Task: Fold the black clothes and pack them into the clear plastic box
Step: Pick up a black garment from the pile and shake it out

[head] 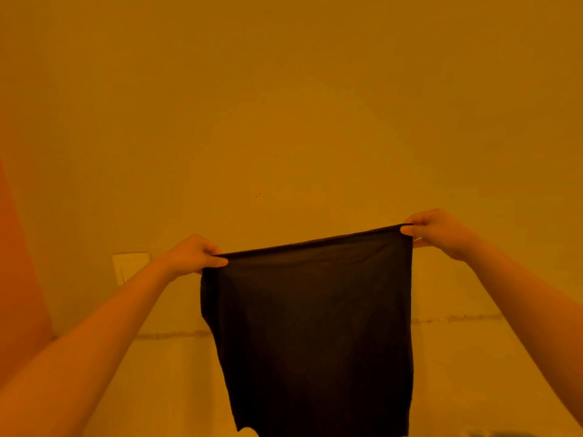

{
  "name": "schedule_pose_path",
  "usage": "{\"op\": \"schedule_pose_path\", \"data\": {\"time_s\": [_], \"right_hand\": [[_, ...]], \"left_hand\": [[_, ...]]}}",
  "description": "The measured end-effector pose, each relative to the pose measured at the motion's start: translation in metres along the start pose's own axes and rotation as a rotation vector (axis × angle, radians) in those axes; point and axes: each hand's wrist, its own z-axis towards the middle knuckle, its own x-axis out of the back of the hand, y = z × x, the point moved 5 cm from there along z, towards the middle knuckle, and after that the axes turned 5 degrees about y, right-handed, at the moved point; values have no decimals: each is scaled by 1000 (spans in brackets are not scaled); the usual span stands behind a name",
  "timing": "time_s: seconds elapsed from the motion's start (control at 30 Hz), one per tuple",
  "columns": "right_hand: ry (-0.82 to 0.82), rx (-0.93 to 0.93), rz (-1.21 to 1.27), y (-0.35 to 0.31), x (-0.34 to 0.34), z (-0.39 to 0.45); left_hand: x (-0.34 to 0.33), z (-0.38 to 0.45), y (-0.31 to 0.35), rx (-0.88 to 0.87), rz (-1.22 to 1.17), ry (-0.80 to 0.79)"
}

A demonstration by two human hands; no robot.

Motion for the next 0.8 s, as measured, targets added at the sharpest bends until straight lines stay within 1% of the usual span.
{"op": "schedule_pose_path", "data": {"time_s": [0.1, 0.27, 0.33, 0.4, 0.53, 0.6, 0.63, 0.7, 0.77, 0.8], "right_hand": [[34, 2, 46, 3, 9, 0], [88, -1, 53, 1, 19, 5], [90, 3, 53, -1, 21, 7], [97, 1, 53, -2, 25, 8], [122, 4, 57, -3, 33, 7], [124, 6, 62, -4, 37, 7], [125, 5, 62, -4, 38, 7], [127, 2, 51, -4, 40, 6], [130, 2, 51, -4, 41, 5], [129, 0, 53, -4, 42, 5]], "left_hand": [[14, 1, 4, -29, 46, 50], [23, 4, 23, -111, 411, 2], [26, 4, 30, -111, 480, 7], [31, 4, 33, -108, 464, 31], [40, 3, 33, -115, 221, 87], [43, 0, 32, -113, 149, 64], [44, -2, 32, -120, 179, 38], [44, -2, 33, -138, 327, 3], [45, 1, 37, -137, 473, 22], [46, 2, 39, -127, 535, 59]]}}
